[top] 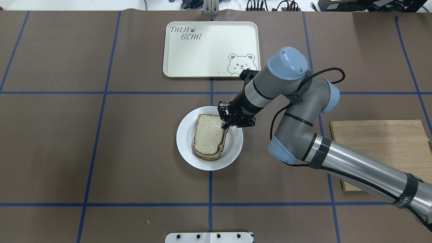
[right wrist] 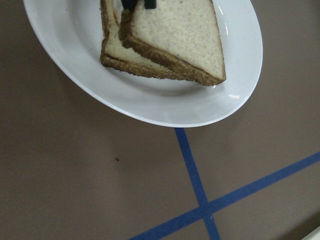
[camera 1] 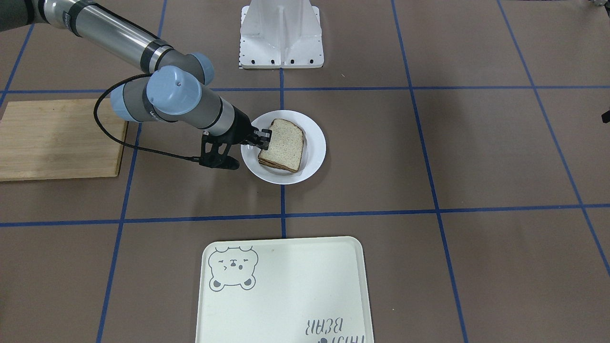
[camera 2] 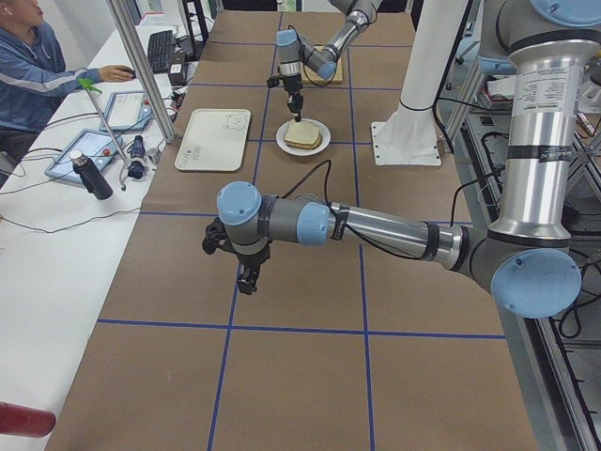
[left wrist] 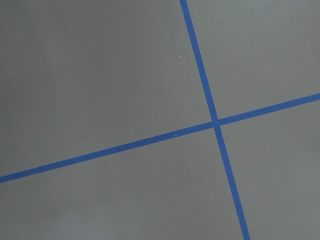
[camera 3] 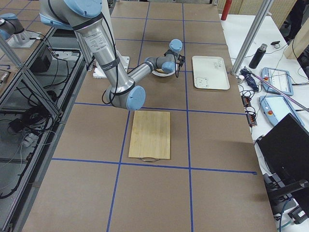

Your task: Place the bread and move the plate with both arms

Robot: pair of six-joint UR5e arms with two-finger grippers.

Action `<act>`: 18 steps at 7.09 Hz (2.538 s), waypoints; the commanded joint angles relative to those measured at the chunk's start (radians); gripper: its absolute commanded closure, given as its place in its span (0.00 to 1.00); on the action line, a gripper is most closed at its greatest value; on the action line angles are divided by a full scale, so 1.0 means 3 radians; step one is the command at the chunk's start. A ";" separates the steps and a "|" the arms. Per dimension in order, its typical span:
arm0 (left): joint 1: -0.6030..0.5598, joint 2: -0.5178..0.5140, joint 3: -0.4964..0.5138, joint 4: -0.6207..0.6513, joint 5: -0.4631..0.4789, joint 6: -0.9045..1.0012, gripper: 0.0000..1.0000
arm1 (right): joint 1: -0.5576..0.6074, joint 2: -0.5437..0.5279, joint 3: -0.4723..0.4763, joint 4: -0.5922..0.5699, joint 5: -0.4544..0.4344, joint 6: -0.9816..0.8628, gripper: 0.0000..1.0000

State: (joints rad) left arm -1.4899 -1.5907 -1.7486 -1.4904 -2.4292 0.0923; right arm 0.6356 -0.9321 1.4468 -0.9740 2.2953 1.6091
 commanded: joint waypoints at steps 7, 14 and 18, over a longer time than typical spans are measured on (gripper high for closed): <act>0.1615 -0.0928 0.0769 -0.3381 -0.0213 -0.4765 0.02 | 0.0978 -0.0931 0.0577 -0.0142 0.0218 -0.1253 0.00; 0.2895 -0.1396 0.1257 -0.4828 0.1080 -0.6114 0.27 | 0.1409 -0.1270 0.0587 -0.0762 0.0014 -0.2597 0.00; 0.3131 -0.1452 0.1370 -0.4875 0.1240 -0.6173 0.33 | 0.1410 -0.1280 0.0582 -0.0762 0.0019 -0.2597 0.00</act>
State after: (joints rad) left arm -0.5593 -2.0239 -1.3504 -2.9516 -2.0602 -1.7587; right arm 1.0590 -1.3143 1.6224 -1.2026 2.3005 0.8299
